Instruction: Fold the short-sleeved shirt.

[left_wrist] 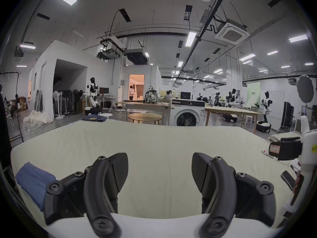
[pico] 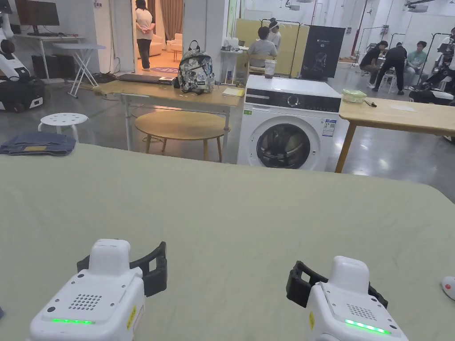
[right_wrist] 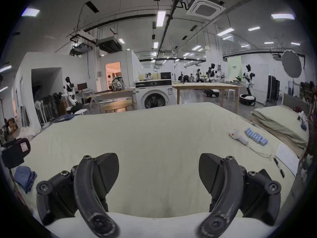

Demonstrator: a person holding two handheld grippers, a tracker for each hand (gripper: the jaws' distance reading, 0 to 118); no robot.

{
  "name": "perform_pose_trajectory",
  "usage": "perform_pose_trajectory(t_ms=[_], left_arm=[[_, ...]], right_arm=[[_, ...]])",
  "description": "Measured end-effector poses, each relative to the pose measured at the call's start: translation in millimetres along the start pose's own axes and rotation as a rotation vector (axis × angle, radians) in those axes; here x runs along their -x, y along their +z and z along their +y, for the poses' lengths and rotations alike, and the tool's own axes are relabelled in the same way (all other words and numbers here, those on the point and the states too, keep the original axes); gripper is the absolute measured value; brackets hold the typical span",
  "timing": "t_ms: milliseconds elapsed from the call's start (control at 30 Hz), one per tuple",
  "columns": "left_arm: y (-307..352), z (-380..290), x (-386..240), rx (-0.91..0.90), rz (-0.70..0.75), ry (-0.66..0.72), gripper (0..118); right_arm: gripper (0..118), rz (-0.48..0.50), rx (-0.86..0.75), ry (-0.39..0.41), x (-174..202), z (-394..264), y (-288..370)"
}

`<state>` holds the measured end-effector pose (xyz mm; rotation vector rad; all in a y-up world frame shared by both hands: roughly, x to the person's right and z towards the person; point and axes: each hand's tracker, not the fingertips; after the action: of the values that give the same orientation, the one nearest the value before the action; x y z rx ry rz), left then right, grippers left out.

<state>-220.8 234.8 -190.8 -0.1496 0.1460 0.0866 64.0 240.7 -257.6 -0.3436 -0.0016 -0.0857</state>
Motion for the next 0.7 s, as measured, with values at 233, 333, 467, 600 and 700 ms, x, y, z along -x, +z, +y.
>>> perform_pose_trajectory(t_ms=[233,333,467,600,700], left_arm=[[-0.9,-1.5,0.4,0.009,0.014,-0.028,77],[-0.6,0.3,0.6,0.017,0.008,-0.02,77],[-0.8,1.7,0.2,0.009,0.029,-0.016,77],[-2.2,3.2,1.9,0.021,0.038,0.002,77],[-2.5,3.3,2.7,0.025,0.039,0.009,77]], right_arm=[[98,0.012,-0.01,0.002,4.2,-1.4,6.2],[98,-0.001,-0.046,0.029,6.9,-1.3,8.4],[98,0.0,-0.066,0.055,9.0,0.2,11.1],[98,-0.003,-0.066,0.071,10.4,1.2,10.7],[98,-0.004,-0.064,0.07,10.1,1.4,11.0]])
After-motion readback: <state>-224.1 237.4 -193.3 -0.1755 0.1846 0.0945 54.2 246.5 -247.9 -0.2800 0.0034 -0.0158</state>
